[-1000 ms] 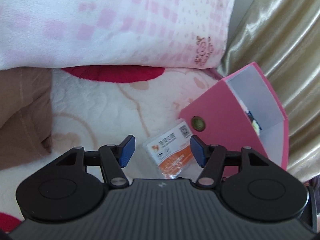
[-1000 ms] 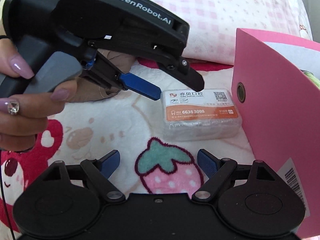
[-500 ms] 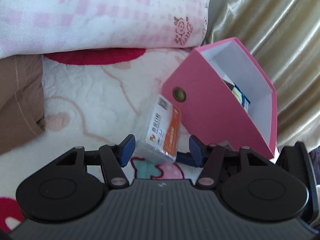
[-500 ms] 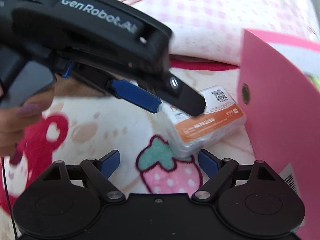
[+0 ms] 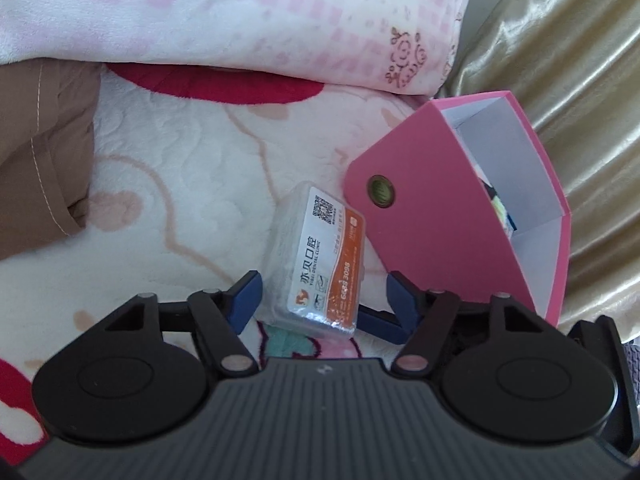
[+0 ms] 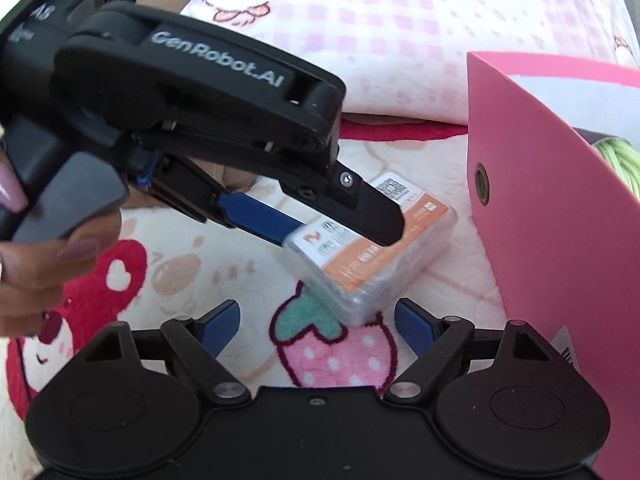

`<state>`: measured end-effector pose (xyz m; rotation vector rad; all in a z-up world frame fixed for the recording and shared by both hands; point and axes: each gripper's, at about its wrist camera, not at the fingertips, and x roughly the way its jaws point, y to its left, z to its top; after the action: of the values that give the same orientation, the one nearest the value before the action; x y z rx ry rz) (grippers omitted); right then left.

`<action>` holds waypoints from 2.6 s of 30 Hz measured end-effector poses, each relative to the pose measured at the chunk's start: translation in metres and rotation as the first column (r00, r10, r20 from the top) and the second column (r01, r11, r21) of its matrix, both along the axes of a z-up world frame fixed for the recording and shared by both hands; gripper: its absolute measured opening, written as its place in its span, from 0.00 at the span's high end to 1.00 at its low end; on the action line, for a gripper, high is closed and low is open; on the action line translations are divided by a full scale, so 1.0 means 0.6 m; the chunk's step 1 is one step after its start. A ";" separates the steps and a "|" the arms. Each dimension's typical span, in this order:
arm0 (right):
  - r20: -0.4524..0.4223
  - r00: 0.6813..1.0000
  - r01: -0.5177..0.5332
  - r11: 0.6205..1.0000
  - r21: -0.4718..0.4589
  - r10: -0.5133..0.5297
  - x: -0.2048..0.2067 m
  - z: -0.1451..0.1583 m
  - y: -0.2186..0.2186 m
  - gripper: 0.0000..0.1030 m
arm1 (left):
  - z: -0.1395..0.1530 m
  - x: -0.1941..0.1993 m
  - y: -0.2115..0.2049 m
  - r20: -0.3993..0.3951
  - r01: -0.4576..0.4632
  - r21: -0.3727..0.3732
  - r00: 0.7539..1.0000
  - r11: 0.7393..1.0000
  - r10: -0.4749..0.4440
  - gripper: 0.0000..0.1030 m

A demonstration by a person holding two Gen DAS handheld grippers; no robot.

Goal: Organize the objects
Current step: 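Close the left gripper on the clear dental-floss box, then carry the floss box with the left gripper into the pink box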

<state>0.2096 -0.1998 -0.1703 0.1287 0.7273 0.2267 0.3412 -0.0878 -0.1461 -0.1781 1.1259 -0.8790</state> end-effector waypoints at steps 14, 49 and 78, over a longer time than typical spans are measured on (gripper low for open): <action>-0.075 0.983 -0.165 0.985 0.057 0.169 -0.026 0.022 0.020 0.13 | -0.013 -0.069 0.081 -0.189 -0.128 0.009 0.974 0.992 0.127 0.51; -0.106 0.992 -0.070 0.996 -0.061 0.063 -0.101 0.072 0.039 0.35 | 0.047 -0.206 0.080 -0.048 -0.349 0.007 0.936 0.937 0.349 0.64; 0.019 1.000 -0.013 0.990 -0.139 0.015 -0.205 0.358 -0.213 0.36 | 0.337 -0.296 -0.186 0.054 -0.152 -0.120 0.986 0.981 0.159 0.59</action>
<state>0.0866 -0.3276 0.0443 -0.0111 0.7222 0.1899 0.1634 -0.1997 0.0561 -0.3273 0.9891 -0.8047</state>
